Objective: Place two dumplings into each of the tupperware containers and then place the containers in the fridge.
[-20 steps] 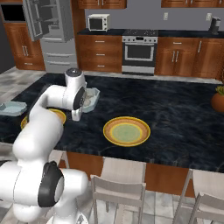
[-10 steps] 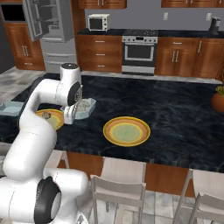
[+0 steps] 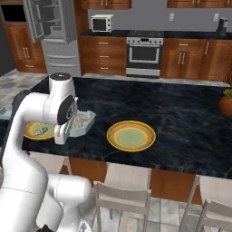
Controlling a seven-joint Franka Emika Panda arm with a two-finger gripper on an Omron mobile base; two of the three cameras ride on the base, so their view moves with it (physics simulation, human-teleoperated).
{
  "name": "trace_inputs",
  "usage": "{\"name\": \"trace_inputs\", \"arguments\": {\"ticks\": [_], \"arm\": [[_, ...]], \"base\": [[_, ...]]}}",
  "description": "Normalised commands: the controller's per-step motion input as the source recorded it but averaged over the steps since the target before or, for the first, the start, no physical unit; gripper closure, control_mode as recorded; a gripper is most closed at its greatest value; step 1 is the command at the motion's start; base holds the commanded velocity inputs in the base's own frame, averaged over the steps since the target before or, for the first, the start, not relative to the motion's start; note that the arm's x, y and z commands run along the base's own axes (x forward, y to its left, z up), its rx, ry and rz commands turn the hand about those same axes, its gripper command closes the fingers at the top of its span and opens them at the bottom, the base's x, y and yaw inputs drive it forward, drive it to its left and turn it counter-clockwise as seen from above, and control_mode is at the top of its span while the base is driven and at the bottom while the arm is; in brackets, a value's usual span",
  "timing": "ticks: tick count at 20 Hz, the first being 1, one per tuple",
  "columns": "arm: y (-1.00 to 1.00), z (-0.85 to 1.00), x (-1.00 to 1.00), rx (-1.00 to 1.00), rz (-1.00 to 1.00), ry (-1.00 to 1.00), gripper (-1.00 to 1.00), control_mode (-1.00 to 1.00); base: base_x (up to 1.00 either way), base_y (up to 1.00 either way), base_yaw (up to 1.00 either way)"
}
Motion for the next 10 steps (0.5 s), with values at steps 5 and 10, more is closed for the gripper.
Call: {"name": "trace_inputs", "arguments": {"ticks": [5,10], "arm": [[-0.04,0.53,-0.7,-0.02,-0.02,-0.01,1.0,-1.0],[-0.02,0.48,-0.48,0.0,0.0,0.02,1.0,-1.0]], "base": [[0.0,0.0,0.0],[0.0,0.0,0.0]]}}
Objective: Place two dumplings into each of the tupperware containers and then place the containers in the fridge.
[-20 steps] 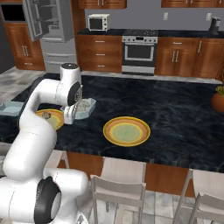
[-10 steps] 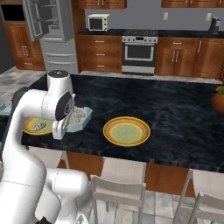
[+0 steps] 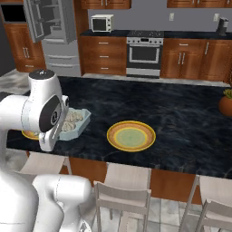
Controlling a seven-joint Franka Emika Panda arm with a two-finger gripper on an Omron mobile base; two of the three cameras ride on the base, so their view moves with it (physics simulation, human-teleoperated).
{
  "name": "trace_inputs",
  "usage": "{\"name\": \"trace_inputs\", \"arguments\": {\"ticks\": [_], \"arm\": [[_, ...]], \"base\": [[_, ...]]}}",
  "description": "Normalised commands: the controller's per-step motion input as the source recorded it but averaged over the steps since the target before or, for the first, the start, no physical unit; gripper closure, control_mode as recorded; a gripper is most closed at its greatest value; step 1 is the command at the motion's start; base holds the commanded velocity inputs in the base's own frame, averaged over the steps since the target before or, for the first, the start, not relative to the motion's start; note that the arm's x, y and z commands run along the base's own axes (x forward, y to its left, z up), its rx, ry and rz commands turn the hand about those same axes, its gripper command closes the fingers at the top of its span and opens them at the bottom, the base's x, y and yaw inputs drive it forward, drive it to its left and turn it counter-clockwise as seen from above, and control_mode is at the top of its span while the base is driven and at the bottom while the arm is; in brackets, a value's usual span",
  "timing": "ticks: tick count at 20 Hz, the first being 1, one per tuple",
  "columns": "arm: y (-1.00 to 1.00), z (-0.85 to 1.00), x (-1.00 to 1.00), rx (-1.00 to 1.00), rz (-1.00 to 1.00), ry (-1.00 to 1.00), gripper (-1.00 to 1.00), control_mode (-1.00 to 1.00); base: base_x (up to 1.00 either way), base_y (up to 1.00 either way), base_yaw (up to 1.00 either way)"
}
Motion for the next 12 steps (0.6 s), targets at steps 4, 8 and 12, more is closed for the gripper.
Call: {"name": "trace_inputs", "arguments": {"ticks": [4,8,12], "arm": [[0.0,0.27,-0.28,0.0,-0.01,0.0,1.0,-1.0],[-0.01,0.15,-0.34,0.0,0.0,0.0,1.0,-1.0],[-0.04,0.11,-0.42,0.0,0.0,0.0,1.0,-1.0]], "base": [[0.0,0.0,0.0],[0.0,0.0,0.0],[0.0,0.0,0.0]]}}
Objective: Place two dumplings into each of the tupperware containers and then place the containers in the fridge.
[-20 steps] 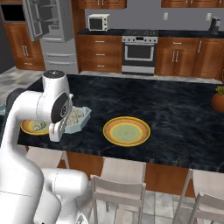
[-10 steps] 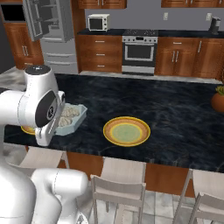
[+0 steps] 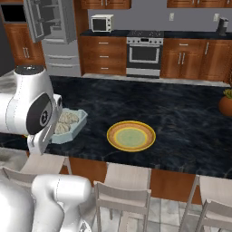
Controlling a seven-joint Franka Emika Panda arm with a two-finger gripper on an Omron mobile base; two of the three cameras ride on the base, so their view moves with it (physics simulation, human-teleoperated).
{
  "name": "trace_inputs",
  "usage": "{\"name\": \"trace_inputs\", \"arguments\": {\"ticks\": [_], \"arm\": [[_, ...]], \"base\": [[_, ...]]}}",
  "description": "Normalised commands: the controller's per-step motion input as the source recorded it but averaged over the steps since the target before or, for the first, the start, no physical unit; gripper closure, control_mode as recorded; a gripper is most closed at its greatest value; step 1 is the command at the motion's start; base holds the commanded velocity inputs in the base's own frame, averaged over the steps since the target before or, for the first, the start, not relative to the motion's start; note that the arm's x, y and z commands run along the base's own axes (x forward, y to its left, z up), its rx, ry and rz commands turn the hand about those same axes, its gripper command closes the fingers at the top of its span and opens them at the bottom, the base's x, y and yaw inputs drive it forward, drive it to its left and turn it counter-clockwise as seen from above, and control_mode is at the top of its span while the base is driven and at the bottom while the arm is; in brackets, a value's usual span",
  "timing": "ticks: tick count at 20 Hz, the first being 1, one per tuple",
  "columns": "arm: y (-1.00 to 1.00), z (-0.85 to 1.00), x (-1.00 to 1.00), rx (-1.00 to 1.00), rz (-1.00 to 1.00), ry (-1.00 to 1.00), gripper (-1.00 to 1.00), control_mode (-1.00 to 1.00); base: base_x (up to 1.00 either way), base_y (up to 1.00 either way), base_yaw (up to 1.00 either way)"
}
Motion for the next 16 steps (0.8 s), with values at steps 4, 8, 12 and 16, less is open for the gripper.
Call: {"name": "trace_inputs", "arguments": {"ticks": [4,8,12,16], "arm": [[0.0,0.12,-0.36,0.0,0.0,-0.04,1.0,-1.0],[0.0,0.04,-0.12,0.0,0.0,-0.01,1.0,1.0],[0.0,0.0,0.0,0.0,0.0,0.0,1.0,1.0],[0.0,0.0,0.0,0.0,0.0,0.0,1.0,1.0]], "base": [[0.0,0.0,0.0],[-0.64,0.13,0.0],[-0.71,0.96,0.01],[-0.59,1.0,0.04]]}}
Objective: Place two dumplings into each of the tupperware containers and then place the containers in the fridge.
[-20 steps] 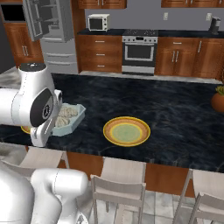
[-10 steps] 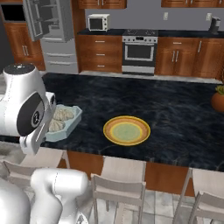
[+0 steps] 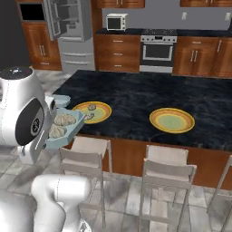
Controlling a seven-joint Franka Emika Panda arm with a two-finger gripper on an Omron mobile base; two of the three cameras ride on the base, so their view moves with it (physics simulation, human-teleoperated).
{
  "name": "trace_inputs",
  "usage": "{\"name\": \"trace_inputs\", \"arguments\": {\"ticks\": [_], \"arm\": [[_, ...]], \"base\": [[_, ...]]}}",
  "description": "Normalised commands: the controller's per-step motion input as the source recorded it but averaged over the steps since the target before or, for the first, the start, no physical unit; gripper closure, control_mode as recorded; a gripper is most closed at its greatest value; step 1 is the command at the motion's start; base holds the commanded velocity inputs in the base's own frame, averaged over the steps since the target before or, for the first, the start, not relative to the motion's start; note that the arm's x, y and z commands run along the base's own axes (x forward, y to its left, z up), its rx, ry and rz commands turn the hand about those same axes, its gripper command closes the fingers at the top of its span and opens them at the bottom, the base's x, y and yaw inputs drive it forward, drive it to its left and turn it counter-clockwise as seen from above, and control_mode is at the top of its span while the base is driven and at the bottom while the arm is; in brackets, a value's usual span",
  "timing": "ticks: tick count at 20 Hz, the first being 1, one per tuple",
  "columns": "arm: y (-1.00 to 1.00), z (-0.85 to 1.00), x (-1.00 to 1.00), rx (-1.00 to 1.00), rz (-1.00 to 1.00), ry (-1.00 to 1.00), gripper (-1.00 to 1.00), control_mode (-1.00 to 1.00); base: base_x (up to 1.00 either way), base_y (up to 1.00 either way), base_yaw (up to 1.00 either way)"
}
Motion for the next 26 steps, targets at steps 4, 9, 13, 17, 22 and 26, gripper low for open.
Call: {"name": "trace_inputs", "arguments": {"ticks": [4,9,13,17,22,26], "arm": [[0.0,0.0,0.0,0.0,0.0,0.0,1.0,1.0],[0.0,0.0,0.0,0.0,0.0,0.0,1.0,1.0],[0.0,0.0,0.0,0.0,0.0,0.0,1.0,1.0],[0.0,0.0,0.0,0.0,0.0,0.0,1.0,1.0],[0.0,0.0,0.0,0.0,0.0,0.0,1.0,1.0],[0.0,0.0,0.0,0.0,0.0,0.0,1.0,1.0]], "base": [[-0.22,1.0,0.04],[0.06,1.0,0.0],[0.2,1.0,0.0],[0.36,1.0,0.0],[0.51,1.0,0.01],[0.81,1.0,0.07]]}}
